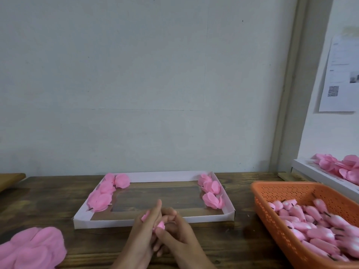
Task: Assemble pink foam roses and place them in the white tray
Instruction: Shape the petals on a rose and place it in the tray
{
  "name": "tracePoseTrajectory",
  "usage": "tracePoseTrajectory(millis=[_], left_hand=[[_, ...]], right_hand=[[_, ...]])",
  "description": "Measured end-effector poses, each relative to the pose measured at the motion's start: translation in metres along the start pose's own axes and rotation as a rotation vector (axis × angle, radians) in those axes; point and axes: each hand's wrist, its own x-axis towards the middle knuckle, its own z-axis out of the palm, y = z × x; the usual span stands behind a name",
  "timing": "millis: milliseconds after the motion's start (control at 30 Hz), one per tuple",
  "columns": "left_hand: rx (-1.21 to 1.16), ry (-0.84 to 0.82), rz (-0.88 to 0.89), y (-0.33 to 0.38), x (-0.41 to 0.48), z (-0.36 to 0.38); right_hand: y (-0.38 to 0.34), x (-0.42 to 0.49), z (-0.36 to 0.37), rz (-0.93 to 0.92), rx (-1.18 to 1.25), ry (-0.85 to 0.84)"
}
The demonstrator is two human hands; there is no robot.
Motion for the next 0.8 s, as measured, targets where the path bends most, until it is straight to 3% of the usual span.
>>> tracePoseTrajectory(millis=[133, 333, 467, 633, 800], left_hand=[[-0.009, -0.060, -0.028, -0.002, 0.001, 0.002], [0.051, -0.116, -0.018, -0.003, -0.001, -0.005], [0.024, -0.130, -0.005, -0.004, 0.000, -0.007], [0.046, -0.162, 0.024, -0.005, 0.002, -0.005], [0.017, -0.057, 0.050, -0.004, 0.001, -0.003]], right_hand=[[0.004, 0.005, -0.002, 0.052, 0.063, -0.026], [-0.003, 0.003, 0.007, 0.290, 0.407, -0.026], [-0.009, 0.003, 0.005, 0.358, 0.429, -0.027], [-0.004, 0.005, 0.005, 0.366, 0.438, 0.007], [0.004, 0.003, 0.008, 0.254, 0.426, -0.021]])
